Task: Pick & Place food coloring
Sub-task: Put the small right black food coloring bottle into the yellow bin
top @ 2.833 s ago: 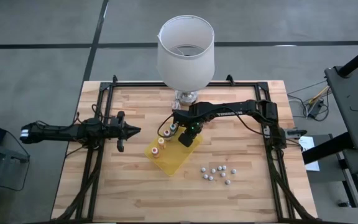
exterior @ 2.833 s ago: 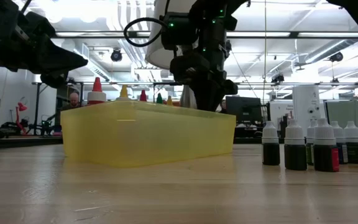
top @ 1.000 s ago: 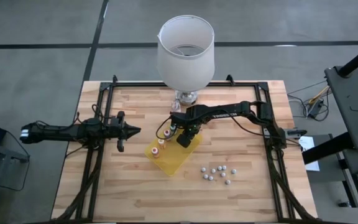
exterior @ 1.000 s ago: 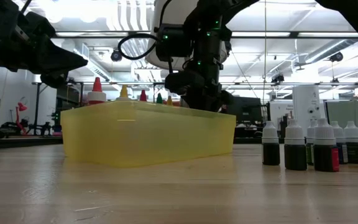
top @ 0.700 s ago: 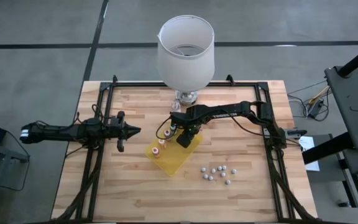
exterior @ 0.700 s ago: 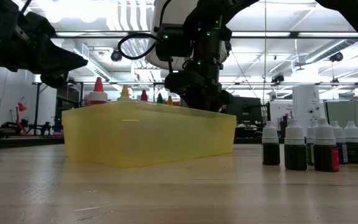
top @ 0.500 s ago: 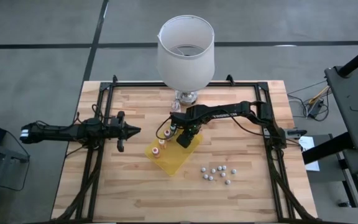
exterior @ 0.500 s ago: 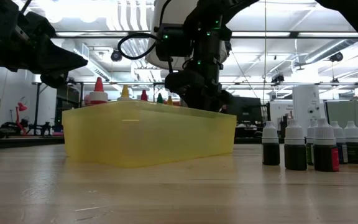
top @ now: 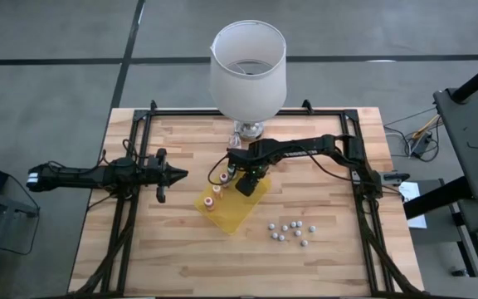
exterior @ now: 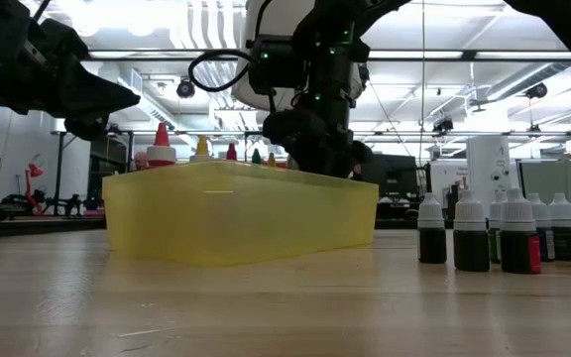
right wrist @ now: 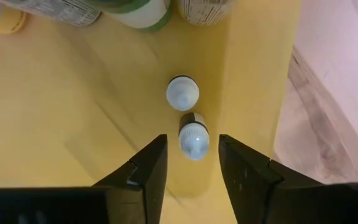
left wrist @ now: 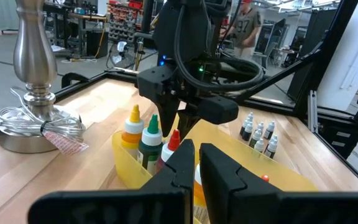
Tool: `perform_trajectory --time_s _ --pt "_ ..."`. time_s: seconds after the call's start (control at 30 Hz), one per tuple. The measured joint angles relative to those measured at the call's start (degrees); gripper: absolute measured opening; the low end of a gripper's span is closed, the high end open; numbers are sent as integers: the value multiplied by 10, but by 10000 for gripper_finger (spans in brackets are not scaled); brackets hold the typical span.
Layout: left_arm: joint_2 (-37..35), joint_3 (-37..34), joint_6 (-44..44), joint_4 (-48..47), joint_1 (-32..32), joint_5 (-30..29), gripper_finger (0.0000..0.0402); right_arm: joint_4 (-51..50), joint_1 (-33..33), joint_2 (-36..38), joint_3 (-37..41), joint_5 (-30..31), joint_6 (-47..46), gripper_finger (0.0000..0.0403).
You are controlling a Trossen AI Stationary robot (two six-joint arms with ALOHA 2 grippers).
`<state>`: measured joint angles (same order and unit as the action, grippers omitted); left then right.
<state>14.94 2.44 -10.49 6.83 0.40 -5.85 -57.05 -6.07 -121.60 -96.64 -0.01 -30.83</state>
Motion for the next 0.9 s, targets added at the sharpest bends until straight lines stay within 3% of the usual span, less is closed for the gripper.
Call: perform_trajectory --time_s 0.9 --pt "0 0 0 0 0 0 0 -47 16 21 -34 -4 0 128"
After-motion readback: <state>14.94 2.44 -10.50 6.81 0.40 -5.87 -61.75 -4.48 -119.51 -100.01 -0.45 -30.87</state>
